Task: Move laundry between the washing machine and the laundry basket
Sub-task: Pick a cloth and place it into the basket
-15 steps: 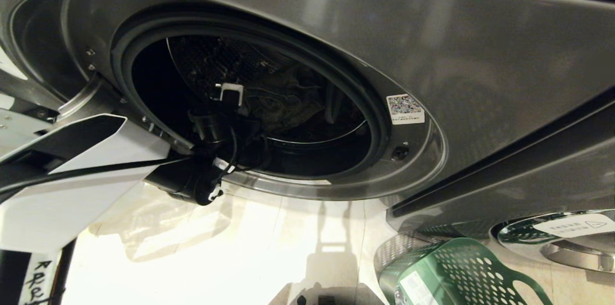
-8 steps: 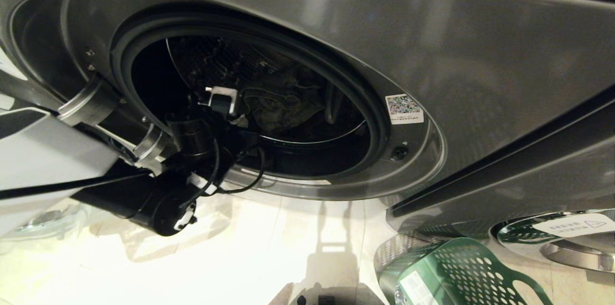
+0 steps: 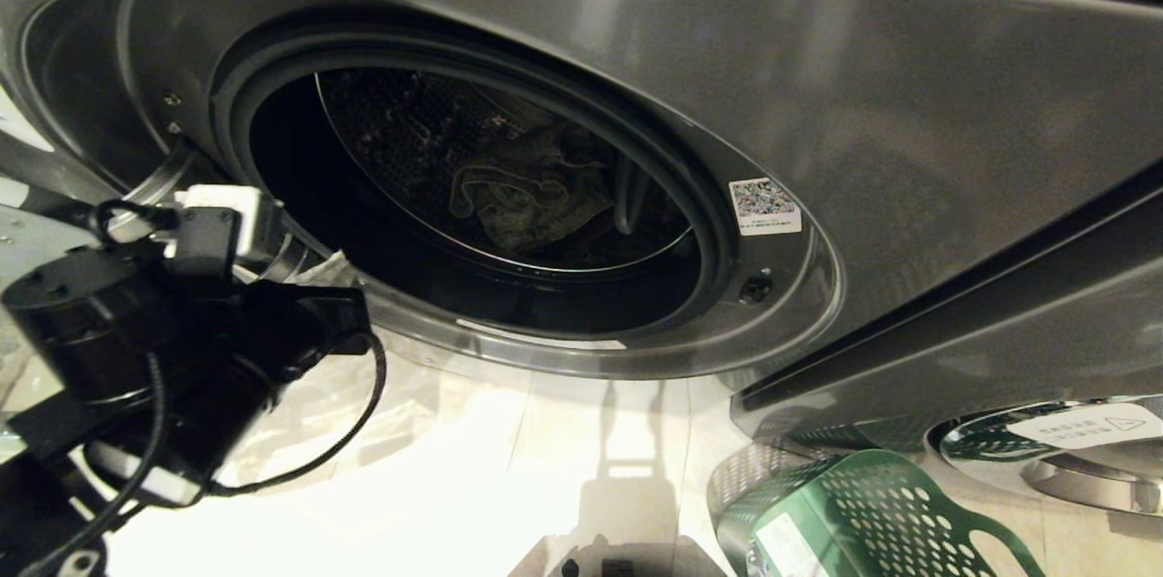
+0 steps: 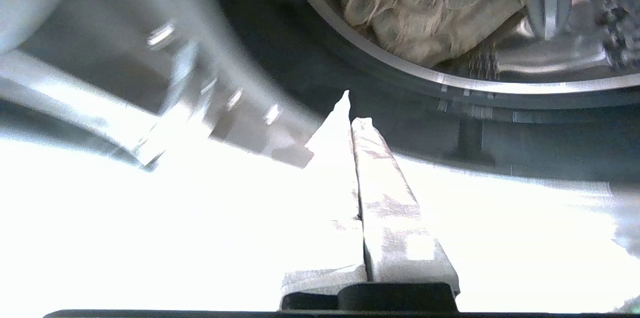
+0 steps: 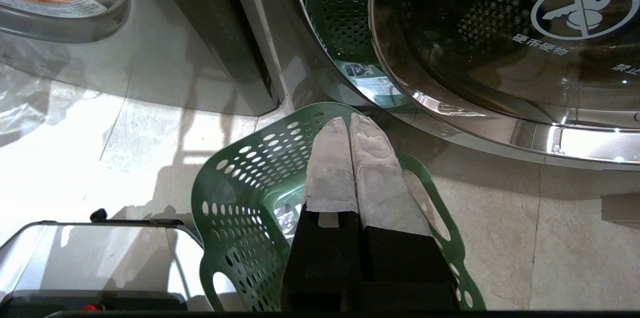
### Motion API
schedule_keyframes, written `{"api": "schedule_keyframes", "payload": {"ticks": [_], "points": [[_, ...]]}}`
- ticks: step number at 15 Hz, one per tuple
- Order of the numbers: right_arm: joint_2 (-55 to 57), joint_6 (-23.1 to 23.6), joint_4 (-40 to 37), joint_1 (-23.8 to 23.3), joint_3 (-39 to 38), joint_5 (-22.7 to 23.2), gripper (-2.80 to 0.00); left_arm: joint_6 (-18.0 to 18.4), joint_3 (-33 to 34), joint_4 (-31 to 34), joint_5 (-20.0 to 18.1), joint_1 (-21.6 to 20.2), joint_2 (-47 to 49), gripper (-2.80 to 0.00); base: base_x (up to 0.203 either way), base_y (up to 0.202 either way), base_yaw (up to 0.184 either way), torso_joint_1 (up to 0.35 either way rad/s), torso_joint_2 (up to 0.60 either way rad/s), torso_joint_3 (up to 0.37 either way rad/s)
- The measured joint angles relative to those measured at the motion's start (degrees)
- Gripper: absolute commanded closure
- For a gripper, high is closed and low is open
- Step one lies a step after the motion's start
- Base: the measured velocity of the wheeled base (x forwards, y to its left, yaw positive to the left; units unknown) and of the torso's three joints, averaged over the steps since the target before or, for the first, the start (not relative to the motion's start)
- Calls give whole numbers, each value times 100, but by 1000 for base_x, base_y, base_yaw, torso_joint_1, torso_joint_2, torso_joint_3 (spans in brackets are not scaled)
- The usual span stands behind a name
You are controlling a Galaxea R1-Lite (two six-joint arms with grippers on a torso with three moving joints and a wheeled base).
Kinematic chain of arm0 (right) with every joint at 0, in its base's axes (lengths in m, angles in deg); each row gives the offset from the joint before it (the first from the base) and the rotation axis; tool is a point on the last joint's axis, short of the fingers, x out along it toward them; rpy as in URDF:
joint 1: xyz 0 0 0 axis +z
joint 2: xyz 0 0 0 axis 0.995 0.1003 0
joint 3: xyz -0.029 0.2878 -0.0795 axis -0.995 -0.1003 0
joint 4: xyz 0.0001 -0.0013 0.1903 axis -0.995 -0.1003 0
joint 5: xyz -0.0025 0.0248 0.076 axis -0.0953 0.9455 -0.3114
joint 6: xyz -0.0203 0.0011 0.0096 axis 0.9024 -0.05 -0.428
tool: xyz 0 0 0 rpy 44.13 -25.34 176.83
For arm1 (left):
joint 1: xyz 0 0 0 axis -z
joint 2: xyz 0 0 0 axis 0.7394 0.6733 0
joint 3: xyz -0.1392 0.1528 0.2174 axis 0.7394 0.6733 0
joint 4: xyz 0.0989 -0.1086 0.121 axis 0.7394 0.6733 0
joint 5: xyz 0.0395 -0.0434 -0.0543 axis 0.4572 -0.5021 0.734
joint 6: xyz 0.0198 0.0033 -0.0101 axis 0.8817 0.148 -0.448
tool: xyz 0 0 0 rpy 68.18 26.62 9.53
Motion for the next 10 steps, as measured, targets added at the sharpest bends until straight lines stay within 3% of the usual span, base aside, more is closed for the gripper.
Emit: {"api": "schedule_keyframes", "payload": {"ticks": [5, 10], "points": [[0, 0, 0, 2, 0, 0, 0, -222, 1251, 1309, -114, -71, -2317, 0, 0, 0, 0, 0, 0, 0], [0, 0, 0, 0, 0, 0, 0, -67, 2349, 2782, -837, -1037, -4813, 0, 0, 0, 0, 0, 0, 0]]}}
